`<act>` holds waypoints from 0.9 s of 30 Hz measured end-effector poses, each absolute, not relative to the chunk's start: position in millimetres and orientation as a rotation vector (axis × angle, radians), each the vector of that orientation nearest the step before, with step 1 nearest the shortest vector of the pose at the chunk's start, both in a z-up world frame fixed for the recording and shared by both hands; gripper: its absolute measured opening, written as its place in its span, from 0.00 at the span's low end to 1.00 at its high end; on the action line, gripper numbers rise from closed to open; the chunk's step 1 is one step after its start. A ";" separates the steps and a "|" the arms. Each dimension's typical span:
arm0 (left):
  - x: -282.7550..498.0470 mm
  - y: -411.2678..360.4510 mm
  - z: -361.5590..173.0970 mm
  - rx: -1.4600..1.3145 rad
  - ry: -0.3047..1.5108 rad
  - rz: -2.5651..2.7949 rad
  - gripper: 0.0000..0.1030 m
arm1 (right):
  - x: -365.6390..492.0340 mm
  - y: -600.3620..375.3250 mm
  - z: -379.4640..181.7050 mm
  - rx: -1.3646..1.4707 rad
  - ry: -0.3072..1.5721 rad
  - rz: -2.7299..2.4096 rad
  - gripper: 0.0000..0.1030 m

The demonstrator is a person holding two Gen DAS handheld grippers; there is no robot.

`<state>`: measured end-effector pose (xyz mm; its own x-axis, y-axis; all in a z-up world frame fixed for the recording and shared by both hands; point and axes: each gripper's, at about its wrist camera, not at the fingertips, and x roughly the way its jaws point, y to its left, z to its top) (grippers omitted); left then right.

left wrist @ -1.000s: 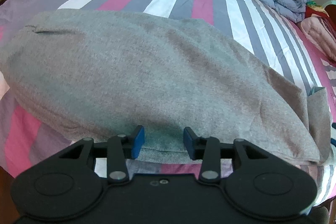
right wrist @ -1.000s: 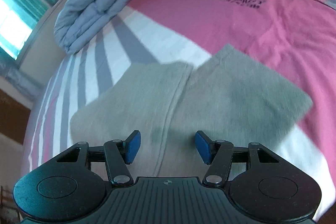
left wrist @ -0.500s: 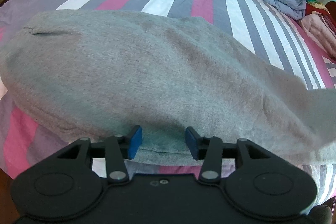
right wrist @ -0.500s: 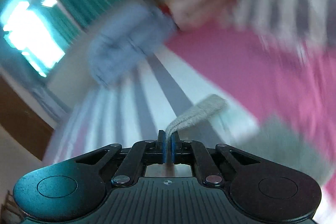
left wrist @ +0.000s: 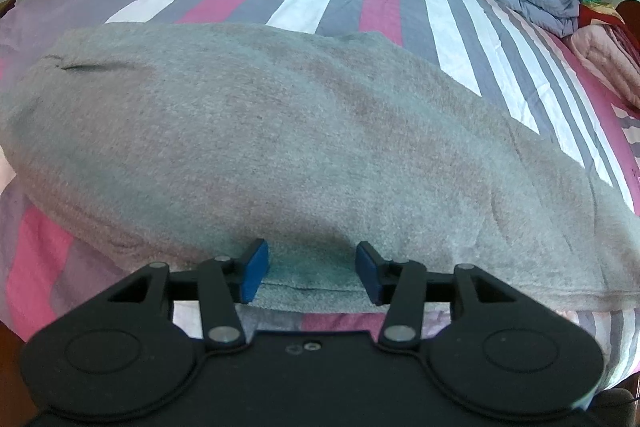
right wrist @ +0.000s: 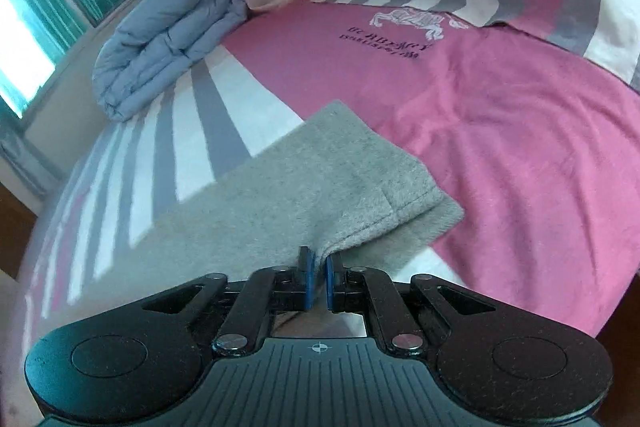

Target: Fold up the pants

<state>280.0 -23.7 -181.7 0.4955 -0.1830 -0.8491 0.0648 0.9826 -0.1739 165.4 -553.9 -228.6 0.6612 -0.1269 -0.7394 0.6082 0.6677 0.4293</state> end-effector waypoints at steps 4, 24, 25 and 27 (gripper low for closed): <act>274.8 -19.4 -176.1 -0.142 1.037 -0.159 0.39 | 173.4 -555.6 -231.0 0.815 0.768 -0.425 0.50; 278.8 -1.8 -173.2 -0.134 1.026 -0.127 0.37 | 212.8 -435.3 -289.8 1.150 0.867 -0.180 0.05; 278.7 -1.5 -173.6 -0.105 1.022 -0.117 0.37 | 209.0 -436.0 -285.7 1.169 0.851 -0.175 0.05; 280.6 0.5 -175.7 -0.061 1.020 -0.114 0.35 | 201.6 -438.2 -262.7 1.081 0.799 -0.164 0.04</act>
